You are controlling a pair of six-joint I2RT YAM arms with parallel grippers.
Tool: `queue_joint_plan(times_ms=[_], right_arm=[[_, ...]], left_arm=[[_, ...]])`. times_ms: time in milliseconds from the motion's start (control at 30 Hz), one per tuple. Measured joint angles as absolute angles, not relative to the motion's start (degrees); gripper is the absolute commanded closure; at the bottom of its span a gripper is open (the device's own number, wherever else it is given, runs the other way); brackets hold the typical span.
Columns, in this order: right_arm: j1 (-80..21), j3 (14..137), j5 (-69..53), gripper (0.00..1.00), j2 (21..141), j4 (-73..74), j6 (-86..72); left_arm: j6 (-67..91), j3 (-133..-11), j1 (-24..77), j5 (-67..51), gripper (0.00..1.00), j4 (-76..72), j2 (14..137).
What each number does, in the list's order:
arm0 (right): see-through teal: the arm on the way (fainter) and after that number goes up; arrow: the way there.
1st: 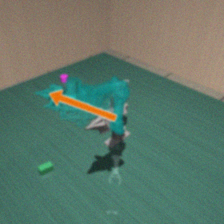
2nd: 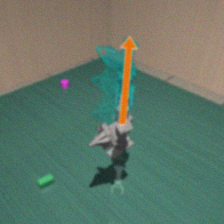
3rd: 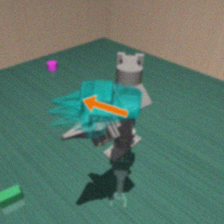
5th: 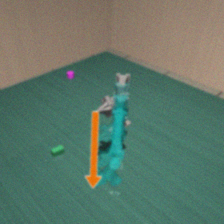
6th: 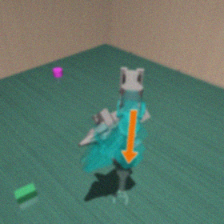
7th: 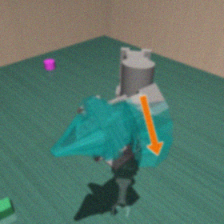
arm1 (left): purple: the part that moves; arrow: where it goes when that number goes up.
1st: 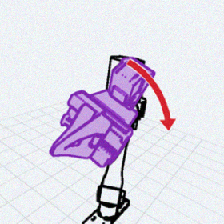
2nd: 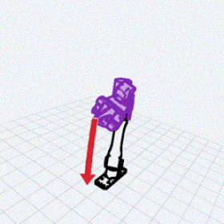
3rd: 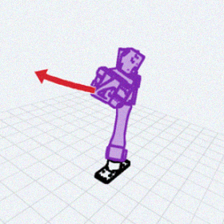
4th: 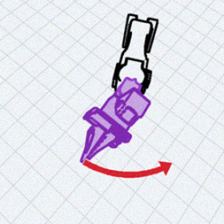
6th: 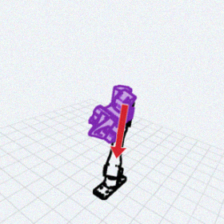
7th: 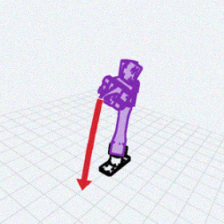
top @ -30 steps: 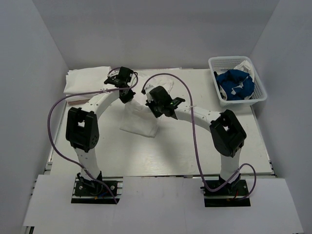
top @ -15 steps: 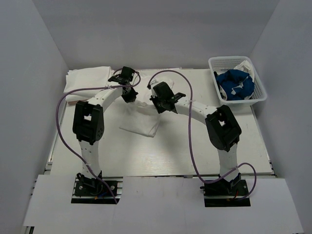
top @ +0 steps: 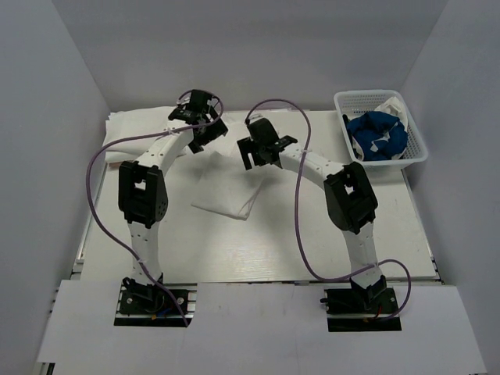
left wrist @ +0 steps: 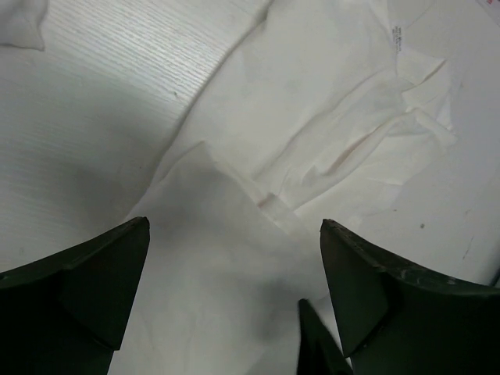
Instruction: Fold and stack the t-shirts
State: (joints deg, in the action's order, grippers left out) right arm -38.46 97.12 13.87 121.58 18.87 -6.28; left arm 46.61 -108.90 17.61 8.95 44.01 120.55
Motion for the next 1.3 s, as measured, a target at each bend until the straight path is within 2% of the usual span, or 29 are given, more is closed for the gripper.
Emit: queue_joint_plan(times_ms=[100,200,267,467,667,767,1000,1033,1067,1100,1133,1267,1300], right_arm=[[-37.15,99.66,15.35,0.10,122.17,20.34,-7.88],[-36.14,97.91,13.39,0.10,120.51,20.82,-7.86],[-36.25,91.44,9.28,0.10,116.31,18.85,-7.03],[-40.58,61.63,-5.91,0.10,95.74,11.00,-2.81],[-46.11,55.40,-9.58,0.14,96.03,7.25,1.37],[-48.07,56.88,-8.71,0.19,98.08,6.81,2.28],[-50.43,60.77,-5.69,0.32,102.61,4.08,1.76],[-50.52,61.41,-5.32,0.37,103.37,3.90,1.45],[-50.63,61.84,-5.02,0.40,104.03,3.62,1.21],[-50.65,62.24,-4.80,0.42,104.60,3.29,0.84],[-50.70,62.46,-4.45,0.49,105.12,2.98,0.36],[-50.76,62.50,-2.85,0.62,105.47,2.76,-1.30],[-50.74,62.50,-2.50,0.62,105.47,2.70,-1.50]], left_arm=[[45.89,-106.69,16.95,9.80,0.00,43.57,118.63],[45.39,-97.54,16.38,10.37,0.00,43.70,113.08],[45.17,-90.56,16.23,10.63,0.00,43.66,108.49],[42.06,-68.93,16.21,11.16,0.00,42.57,91.92],[39.77,-57.60,15.55,10.09,0.00,38.46,86.19],[39.35,-56.47,15.18,9.45,0.14,36.67,87.90],[38.76,-56.40,14.66,7.20,0.34,30.61,92.49],[38.74,-56.36,14.66,6.92,0.39,30.04,93.10],[38.87,-56.29,14.66,6.70,0.49,29.50,93.54],[38.98,-56.16,14.66,6.35,0.54,29.19,93.95],[38.83,-55.90,14.66,5.96,0.57,28.82,94.32],[38.68,-53.54,14.63,3.53,0.66,26.35,95.15],[38.74,-53.04,14.52,2.98,0.73,25.65,94.83]])
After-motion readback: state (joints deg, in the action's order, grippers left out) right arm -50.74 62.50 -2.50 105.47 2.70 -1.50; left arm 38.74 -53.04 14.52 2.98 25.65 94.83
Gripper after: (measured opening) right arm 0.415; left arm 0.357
